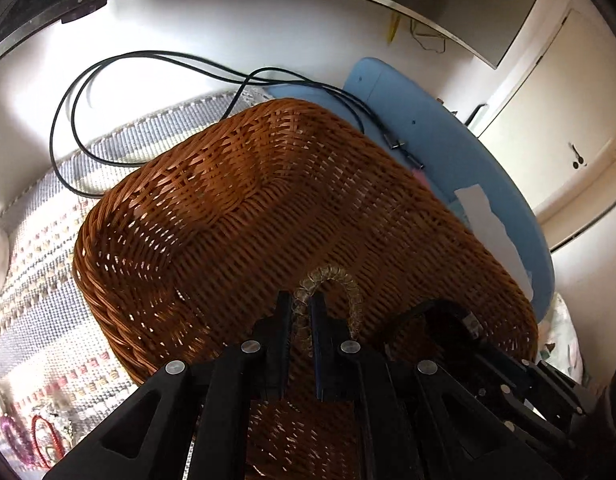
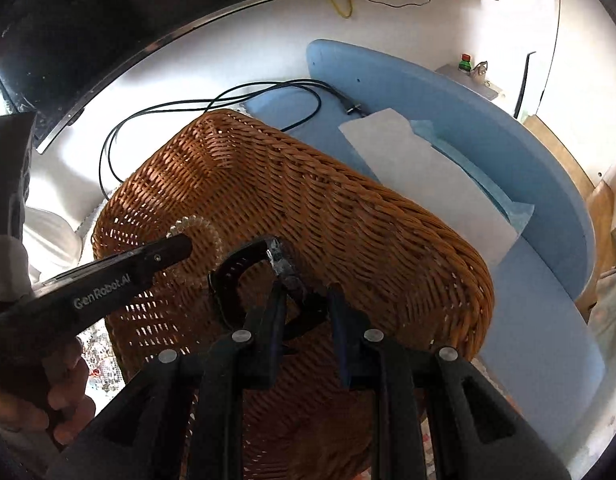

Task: Organize jewelry
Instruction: 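Carry both items over the wicker basket and open both tools to drop them, then move both open tools back to the jewelry pile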

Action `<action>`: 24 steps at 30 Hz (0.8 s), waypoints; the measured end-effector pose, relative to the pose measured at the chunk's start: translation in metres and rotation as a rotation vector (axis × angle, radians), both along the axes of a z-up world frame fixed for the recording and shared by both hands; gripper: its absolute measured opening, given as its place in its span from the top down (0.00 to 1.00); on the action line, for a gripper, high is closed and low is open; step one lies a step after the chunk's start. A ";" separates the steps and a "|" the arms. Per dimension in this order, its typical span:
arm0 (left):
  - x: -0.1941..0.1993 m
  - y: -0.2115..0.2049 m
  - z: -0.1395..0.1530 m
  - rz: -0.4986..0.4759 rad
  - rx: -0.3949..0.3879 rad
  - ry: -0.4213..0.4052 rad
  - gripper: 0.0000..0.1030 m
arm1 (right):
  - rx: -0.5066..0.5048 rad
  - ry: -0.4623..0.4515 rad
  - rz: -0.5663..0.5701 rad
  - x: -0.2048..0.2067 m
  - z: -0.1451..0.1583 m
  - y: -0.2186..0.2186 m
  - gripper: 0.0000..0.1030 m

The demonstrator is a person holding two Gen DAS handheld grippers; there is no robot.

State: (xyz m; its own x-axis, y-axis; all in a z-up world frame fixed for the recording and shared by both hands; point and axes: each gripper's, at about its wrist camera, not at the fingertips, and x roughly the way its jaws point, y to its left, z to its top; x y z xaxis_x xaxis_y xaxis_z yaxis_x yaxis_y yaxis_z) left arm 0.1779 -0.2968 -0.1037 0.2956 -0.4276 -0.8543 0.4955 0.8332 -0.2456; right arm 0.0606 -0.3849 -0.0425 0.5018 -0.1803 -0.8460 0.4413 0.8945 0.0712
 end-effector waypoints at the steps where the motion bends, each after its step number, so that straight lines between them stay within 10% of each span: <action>1: -0.001 -0.001 0.000 0.001 0.003 -0.001 0.91 | 0.005 -0.003 0.001 0.000 0.001 0.001 0.77; 4: -0.002 0.001 0.001 0.008 0.019 -0.001 0.89 | 0.019 -0.005 -0.003 0.000 0.003 -0.001 0.76; 8: -0.003 0.012 0.012 0.030 0.009 -0.007 0.50 | 0.001 -0.009 -0.015 -0.001 0.013 0.001 0.45; 24: -0.009 0.092 0.069 0.140 -0.168 -0.066 0.44 | -0.110 -0.099 0.064 -0.003 0.051 0.039 0.38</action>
State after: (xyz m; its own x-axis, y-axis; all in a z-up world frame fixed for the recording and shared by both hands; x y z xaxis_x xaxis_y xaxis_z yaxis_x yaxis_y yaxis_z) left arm 0.1691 -0.2044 -0.0349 0.4154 -0.5131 -0.7511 0.3974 0.8451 -0.3575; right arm 0.0578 -0.3455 0.0088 0.5951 -0.2340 -0.7688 0.3790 0.9253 0.0118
